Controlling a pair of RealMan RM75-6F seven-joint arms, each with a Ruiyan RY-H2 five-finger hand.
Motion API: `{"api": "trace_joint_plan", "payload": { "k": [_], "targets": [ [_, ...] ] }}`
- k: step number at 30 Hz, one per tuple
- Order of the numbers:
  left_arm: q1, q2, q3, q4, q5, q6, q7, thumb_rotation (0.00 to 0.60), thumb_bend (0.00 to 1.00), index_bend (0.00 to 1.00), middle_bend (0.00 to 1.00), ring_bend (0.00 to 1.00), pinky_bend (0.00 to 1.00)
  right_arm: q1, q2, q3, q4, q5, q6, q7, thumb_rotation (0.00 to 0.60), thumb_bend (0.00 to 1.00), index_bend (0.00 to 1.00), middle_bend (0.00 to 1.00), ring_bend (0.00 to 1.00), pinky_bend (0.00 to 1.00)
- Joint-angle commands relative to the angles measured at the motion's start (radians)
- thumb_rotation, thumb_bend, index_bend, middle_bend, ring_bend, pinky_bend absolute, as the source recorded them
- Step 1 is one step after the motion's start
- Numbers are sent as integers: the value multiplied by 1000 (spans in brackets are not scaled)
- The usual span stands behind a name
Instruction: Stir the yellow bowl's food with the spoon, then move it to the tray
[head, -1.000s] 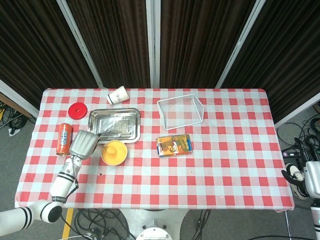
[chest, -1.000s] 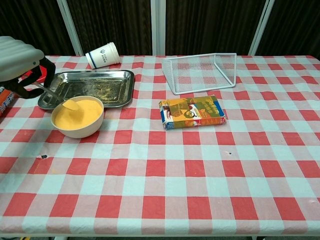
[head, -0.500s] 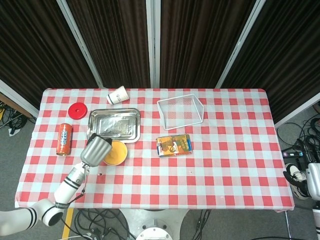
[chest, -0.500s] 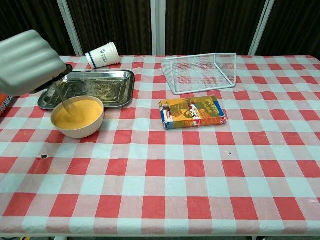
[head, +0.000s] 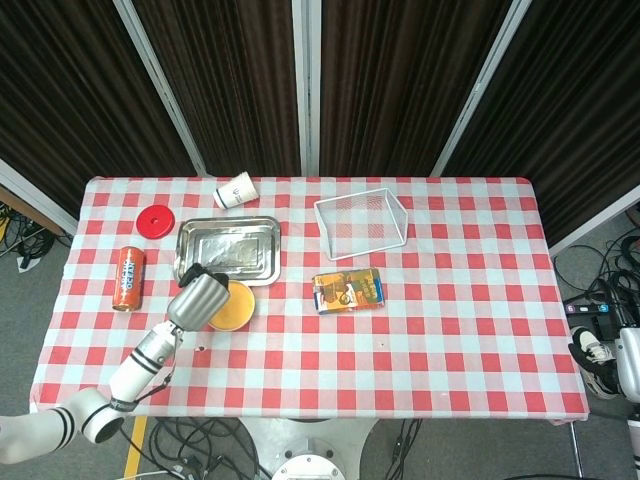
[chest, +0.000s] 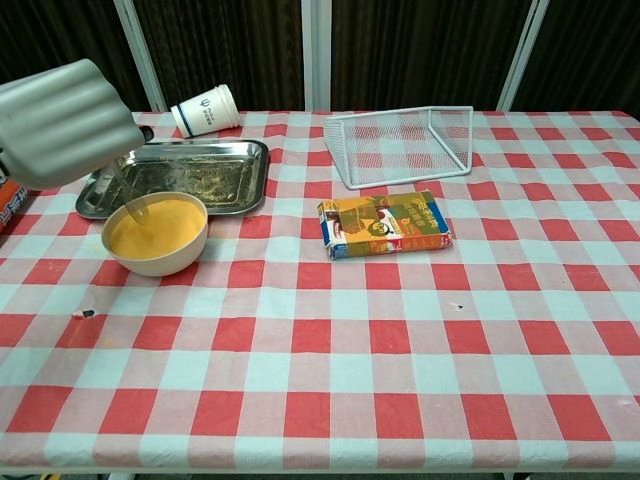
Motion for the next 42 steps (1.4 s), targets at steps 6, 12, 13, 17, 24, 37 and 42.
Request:
{"api": "trace_joint_plan", "payload": {
  "k": [6,12,13,17,24,37,42],
  "targets": [
    [16,24,-43,-124,-144,-72,237,600,414,713,926,890,908,0,-2,0,3,2,-3,4,600,108,61,244,101,247],
    [12,40,-46,-190,-211,-105,330,600,413,733,928,890,907,0,-3,2,7,4,-4,5,600,108,61,244,101,246],
    [9,41,-49,-196,-212,-105,328,600,413,735,928,890,906,0,-4,1,7,3,-4,6,600,108,61,244,101,246],
    [-3,26,-40,-148,-111,-54,231,600,413,734,929,890,907,1,-5,1,10,4,-7,7,600,108,61,244,101,246],
    [7,-8,-51,-95,-90,-12,186,600,413,734,930,890,906,0,-5,2,13,4,-7,11,600,108,61,244,101,247],
    [19,-86,-39,79,17,82,2,600,408,686,932,890,920,4,-6,3,8,9,-15,6,600,108,61,244,101,246],
    [31,-99,-43,110,0,66,4,600,408,735,934,890,922,4,-6,4,7,7,-14,5,600,109,61,245,101,247]
  ]
}}
